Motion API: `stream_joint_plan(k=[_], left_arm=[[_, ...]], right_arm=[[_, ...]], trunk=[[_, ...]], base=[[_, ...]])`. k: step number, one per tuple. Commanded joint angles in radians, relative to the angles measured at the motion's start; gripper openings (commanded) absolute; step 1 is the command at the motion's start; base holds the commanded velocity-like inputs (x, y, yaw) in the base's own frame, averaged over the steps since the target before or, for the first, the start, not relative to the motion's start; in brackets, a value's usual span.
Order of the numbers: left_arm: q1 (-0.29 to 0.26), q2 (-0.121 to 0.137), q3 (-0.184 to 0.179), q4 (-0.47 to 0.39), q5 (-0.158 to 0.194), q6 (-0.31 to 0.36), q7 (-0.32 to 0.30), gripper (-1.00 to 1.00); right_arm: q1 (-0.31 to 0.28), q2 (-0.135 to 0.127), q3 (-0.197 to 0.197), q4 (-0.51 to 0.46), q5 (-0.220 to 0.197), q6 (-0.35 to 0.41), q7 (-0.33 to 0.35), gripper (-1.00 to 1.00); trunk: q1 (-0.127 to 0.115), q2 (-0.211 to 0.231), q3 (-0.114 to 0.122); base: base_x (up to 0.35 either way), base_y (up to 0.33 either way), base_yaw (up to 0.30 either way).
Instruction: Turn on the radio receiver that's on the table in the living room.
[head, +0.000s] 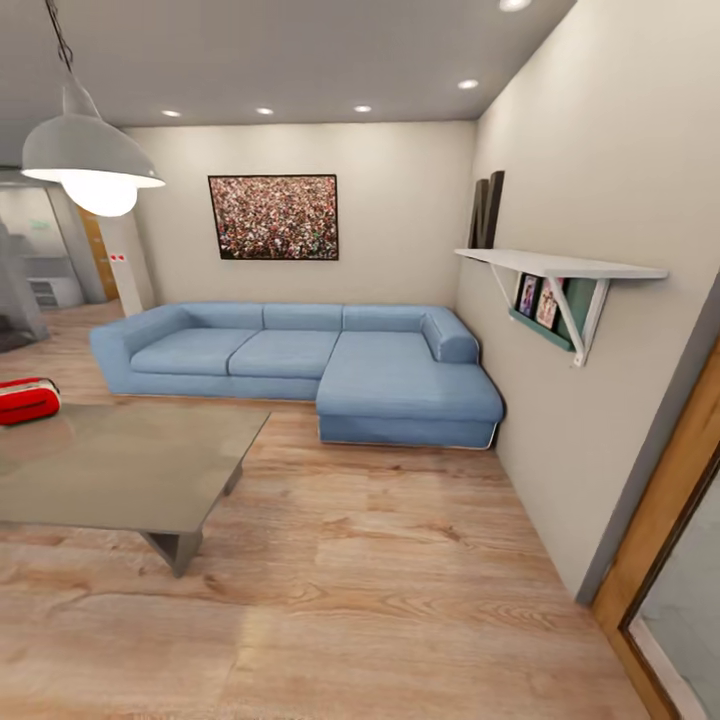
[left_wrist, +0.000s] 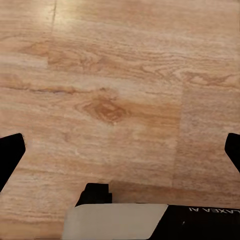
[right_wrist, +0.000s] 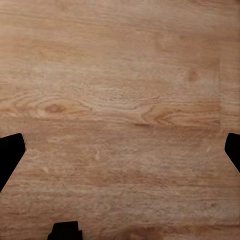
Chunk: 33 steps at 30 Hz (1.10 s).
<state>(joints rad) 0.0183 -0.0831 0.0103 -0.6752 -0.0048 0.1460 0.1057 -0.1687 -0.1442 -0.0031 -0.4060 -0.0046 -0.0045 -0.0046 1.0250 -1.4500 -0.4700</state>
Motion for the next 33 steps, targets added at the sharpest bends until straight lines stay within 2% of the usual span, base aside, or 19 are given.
stream_joint_plan(k=[1, 11, 33], left_arm=[[0.0, 0.0, 0.0, 0.0, 0.0, 0.0, 0.0, 1.0], [0.0, 0.0, 0.0, 0.027, 0.0, -0.034, 0.001, 1.0], [0.0, 0.0, 0.001, 0.027, 0.001, -0.042, 0.002, 1.0]], right_arm=[[0.0, 0.0, 0.0, 0.001, 0.0, 0.0, 0.0, 1.0], [0.0, 0.0, 0.001, 0.003, 0.001, -0.001, 0.0, 1.0], [0.0, 0.0, 0.0, 0.004, 0.001, -0.001, 0.0, 1.0]], trunk=[[0.0, 0.0, 0.0], [0.0, 0.0, 0.0], [0.0, 0.0, 0.0]], base=[[0.0, 0.0, 0.296], [0.0, 0.0, 0.299], [0.0, 0.0, 0.299]])
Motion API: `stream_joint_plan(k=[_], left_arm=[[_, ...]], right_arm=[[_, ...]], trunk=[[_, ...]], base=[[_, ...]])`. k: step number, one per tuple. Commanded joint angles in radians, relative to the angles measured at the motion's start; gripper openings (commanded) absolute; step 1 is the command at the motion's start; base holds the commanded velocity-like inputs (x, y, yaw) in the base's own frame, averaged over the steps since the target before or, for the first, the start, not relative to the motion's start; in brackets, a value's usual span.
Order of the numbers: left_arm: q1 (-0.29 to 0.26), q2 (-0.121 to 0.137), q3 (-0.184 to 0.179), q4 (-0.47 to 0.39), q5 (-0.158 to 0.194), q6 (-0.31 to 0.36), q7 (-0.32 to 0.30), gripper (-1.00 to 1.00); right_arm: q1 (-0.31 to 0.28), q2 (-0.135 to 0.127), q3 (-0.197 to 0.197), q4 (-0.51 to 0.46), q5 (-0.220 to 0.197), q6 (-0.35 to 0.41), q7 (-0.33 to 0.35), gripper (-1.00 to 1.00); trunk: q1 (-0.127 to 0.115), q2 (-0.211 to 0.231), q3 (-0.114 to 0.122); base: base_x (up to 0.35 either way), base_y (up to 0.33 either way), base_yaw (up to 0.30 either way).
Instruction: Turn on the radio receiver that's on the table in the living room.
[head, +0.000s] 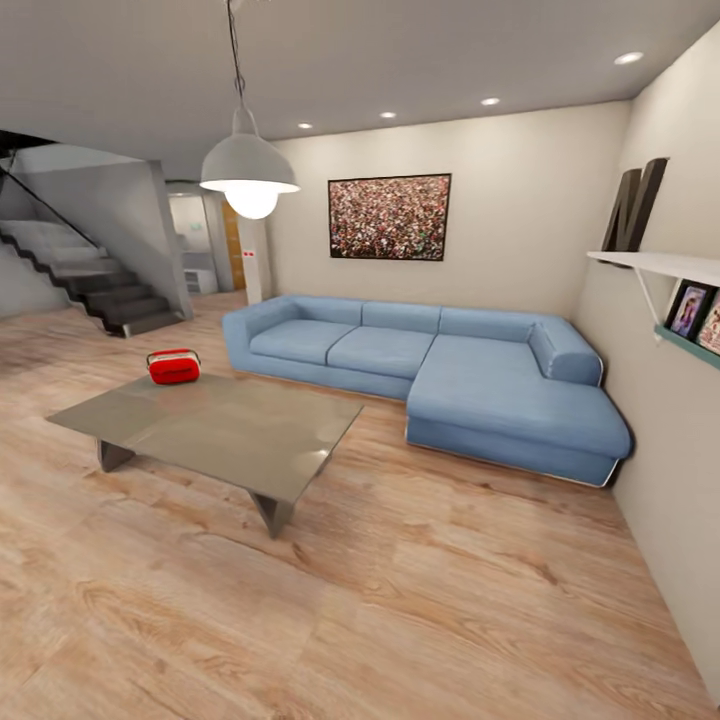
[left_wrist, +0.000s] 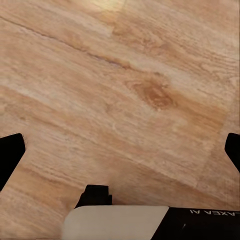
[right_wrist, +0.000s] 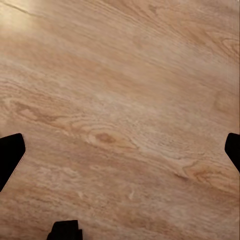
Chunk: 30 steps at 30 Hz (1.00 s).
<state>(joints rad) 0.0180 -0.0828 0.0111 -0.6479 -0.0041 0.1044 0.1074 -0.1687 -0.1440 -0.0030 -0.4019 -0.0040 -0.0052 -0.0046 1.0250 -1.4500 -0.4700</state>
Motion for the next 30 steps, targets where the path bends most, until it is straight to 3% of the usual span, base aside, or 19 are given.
stream_joint_plan(k=[1, 25, 27, 30], left_arm=[[0.0, 0.0, 0.001, 0.0, 0.0, -0.001, 0.0, 1.0], [0.0, 0.001, 0.002, 0.001, 0.001, -0.021, 0.0, 1.0], [0.0, 0.002, 0.013, 0.001, 0.001, -0.021, 0.0, 1.0], [0.0, 0.003, 0.059, 0.0, 0.001, -0.021, 0.0, 1.0]], right_arm=[[0.0, 0.0, 0.0, 0.0, 0.0, 0.0, 0.0, 1.0], [0.0, 0.0, 0.0, 0.0, 0.001, 0.001, -0.001, 1.0], [0.0, 0.0, 0.001, 0.0, 0.001, 0.0, -0.001, 1.0], [0.0, 0.0, 0.001, 0.0, 0.001, 0.0, -0.001, 1.0]], trunk=[[0.0, 0.0, 0.0], [0.0, 0.0, 0.0], [0.0, 0.0, 0.0], [0.0, 0.0, 0.0]], base=[[0.0, 0.0, 0.299], [0.0, 0.0, 0.299], [0.0, 0.0, 0.299], [0.003, 0.002, 0.299]])
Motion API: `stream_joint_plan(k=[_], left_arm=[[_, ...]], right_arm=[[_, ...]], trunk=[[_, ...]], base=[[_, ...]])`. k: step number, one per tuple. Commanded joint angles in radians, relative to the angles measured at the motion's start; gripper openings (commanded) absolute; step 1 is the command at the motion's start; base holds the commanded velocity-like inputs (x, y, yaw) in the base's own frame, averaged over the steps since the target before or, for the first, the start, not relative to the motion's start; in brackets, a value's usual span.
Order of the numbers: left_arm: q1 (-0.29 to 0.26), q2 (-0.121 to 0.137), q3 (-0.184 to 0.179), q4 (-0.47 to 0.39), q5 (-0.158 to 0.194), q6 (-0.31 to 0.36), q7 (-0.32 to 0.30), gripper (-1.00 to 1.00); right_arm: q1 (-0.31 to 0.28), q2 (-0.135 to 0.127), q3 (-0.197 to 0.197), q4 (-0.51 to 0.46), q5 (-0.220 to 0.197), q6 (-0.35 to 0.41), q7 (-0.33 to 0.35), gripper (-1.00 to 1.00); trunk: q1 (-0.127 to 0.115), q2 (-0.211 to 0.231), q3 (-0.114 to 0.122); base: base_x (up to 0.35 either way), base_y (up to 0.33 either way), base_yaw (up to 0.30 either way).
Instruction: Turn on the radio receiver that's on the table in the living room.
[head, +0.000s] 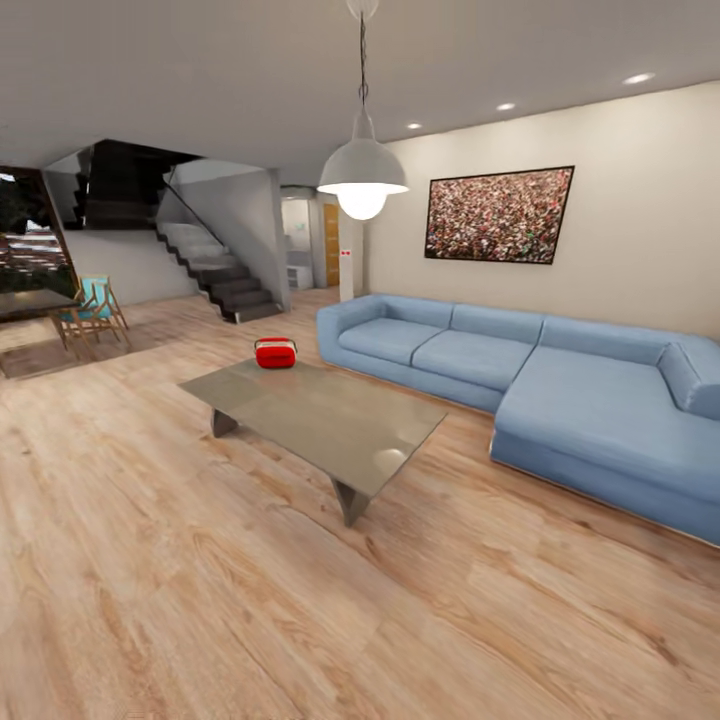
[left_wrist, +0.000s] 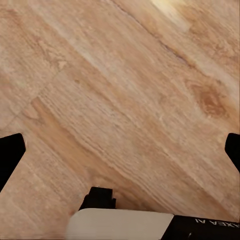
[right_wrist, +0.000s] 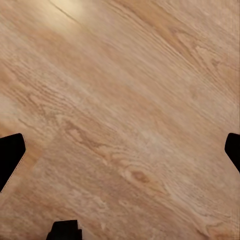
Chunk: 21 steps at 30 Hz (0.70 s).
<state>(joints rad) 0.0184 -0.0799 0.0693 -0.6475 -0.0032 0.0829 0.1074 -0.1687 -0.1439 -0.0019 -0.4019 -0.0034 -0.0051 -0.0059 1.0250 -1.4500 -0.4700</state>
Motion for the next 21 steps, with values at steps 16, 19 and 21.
stream_joint_plan(k=[16, 19, 21], left_arm=[[0.0, 0.012, 0.029, 0.0, -0.001, -0.002, 0.0, 1.0], [0.0, 0.013, 0.029, 0.0, -0.001, -0.002, 0.0, 1.0], [0.0, 0.013, 0.029, 0.0, -0.001, -0.002, 0.0, 1.0]], right_arm=[[0.0, 0.0, 0.0, 0.0, 0.0, 0.0, 0.0, 1.0], [0.0, 0.001, 0.0, 0.0, 0.0, 0.0, 0.0, 1.0], [0.0, 0.0, 0.0, 0.0, 0.0, 0.0, 0.0, 1.0]], trunk=[[0.0, 0.0, 0.0], [0.0, 0.0, 0.0], [0.0, 0.0, 0.0]], base=[[0.214, 0.157, 0.299], [0.25, 0.183, 0.299], [0.25, 0.183, 0.299]])
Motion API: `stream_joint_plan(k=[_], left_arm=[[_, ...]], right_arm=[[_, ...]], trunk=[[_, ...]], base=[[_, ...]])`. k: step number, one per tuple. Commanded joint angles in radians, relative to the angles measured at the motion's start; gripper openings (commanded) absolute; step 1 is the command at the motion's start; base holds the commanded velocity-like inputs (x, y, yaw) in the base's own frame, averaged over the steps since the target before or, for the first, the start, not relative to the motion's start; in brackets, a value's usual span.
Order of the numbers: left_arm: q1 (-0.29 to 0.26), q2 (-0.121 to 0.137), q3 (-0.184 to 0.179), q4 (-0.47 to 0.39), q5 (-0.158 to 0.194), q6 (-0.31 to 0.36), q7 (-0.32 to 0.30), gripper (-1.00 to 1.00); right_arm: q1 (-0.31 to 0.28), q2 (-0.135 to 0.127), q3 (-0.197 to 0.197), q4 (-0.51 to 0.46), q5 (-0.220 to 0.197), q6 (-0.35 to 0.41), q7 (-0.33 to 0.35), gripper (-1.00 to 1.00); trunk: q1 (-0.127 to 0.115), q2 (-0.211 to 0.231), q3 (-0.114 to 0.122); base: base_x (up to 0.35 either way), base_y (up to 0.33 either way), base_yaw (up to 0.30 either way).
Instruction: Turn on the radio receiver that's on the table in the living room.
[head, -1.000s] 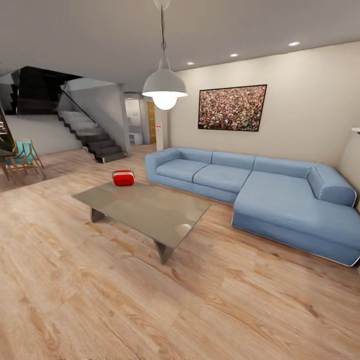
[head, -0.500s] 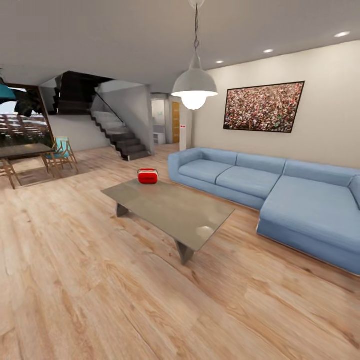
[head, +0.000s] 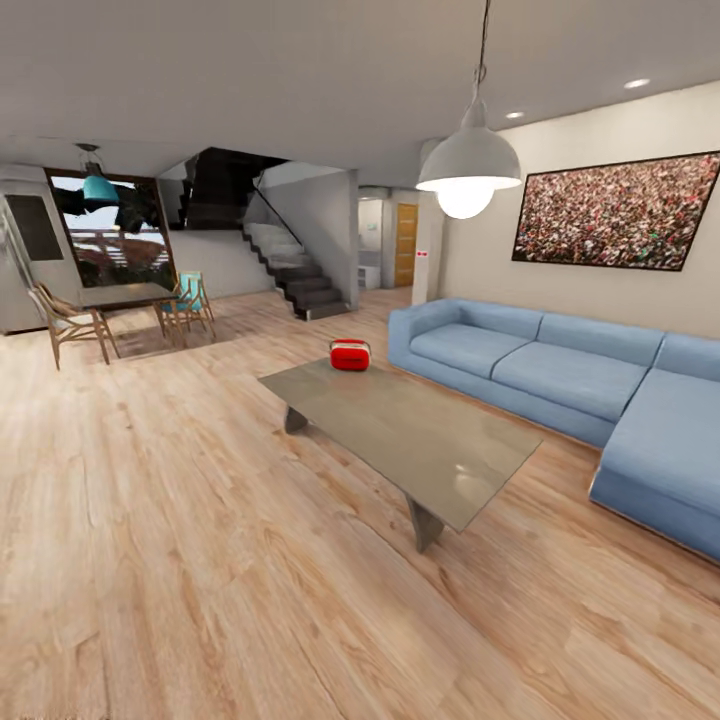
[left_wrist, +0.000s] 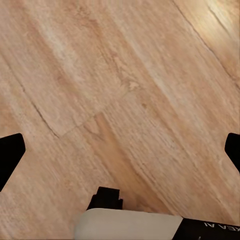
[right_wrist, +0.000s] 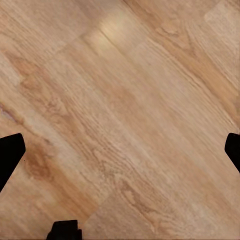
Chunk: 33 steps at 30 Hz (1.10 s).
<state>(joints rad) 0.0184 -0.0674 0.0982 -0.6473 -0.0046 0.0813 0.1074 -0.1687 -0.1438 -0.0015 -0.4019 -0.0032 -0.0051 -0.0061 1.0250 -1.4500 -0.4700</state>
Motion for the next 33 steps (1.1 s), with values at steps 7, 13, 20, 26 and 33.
stream_joint_plan(k=[7, 13, 20, 26, 33], left_arm=[[0.0, 0.001, 0.0, 0.0, 0.0, 0.0, 0.0, 1.0], [0.0, 0.001, 0.0, 0.0, 0.0, 0.0, 0.0, 1.0], [0.0, 0.001, 0.001, 0.0, 0.0, 0.0, 0.0, 1.0], [0.0, 0.001, 0.002, 0.0, 0.0, 0.0, 0.0, 1.0], [0.0, 0.002, 0.002, 0.0, 0.0, 0.0, 0.0, 1.0]], right_arm=[[0.0, 0.0, 0.0, 0.0, -0.001, 0.0, 0.0, 1.0], [0.0, 0.0, 0.0, 0.0, -0.001, 0.0, 0.0, 1.0], [0.0, 0.0, 0.0, 0.0, -0.001, 0.0, 0.0, 1.0], [0.0, 0.0, 0.0, 0.0, 0.0, 0.0, 0.0, 1.0], [0.0, 0.0, 0.0, 0.0, -0.001, 0.0, 0.0, 1.0]], trunk=[[0.0, 0.0, 0.0], [0.0, 0.0, 0.0], [0.0, 0.0, 0.0], [0.0, 0.0, 0.0], [0.0, 0.0, 0.0]], base=[[0.258, 0.168, 0.299], [0.266, 0.151, 0.299], [0.292, 0.099, 0.299], [0.315, 0.008, 0.299], [0.317, 0.0, 0.299]])
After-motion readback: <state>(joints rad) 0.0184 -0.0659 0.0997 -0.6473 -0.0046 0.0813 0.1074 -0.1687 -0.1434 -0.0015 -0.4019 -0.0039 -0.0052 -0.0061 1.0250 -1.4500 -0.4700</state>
